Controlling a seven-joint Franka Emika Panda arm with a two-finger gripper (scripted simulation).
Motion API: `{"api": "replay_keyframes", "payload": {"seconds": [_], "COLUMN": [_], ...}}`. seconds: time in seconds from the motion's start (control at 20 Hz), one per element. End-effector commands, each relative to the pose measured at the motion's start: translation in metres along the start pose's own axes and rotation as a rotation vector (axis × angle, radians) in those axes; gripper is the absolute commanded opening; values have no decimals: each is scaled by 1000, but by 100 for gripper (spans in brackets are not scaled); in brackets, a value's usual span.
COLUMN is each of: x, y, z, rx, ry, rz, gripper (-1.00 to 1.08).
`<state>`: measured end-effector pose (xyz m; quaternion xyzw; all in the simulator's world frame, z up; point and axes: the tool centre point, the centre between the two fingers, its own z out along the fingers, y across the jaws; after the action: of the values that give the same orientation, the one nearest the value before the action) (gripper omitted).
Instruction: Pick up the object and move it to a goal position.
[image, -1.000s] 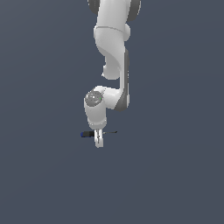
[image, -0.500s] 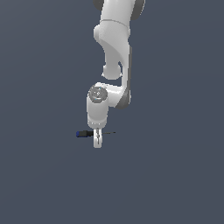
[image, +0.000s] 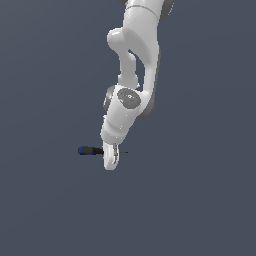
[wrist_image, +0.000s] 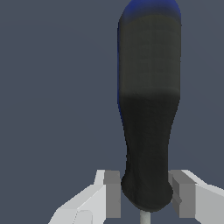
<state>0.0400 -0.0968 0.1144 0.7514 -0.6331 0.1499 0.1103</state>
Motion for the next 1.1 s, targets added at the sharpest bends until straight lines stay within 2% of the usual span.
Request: {"api": "replay_keyframes", "payload": {"seconds": [0.0,0.5,0.8,1.05], "x": [10,33,29,11], "y": [-9,-48,-76,-98], "z": [-19,-107,-176,-234], "rx": [9,40,64,83], "ry": [74,399,642,852], "rz": [-11,-61,-99,-133], "gripper": [-100,-100,-100,-100]}}
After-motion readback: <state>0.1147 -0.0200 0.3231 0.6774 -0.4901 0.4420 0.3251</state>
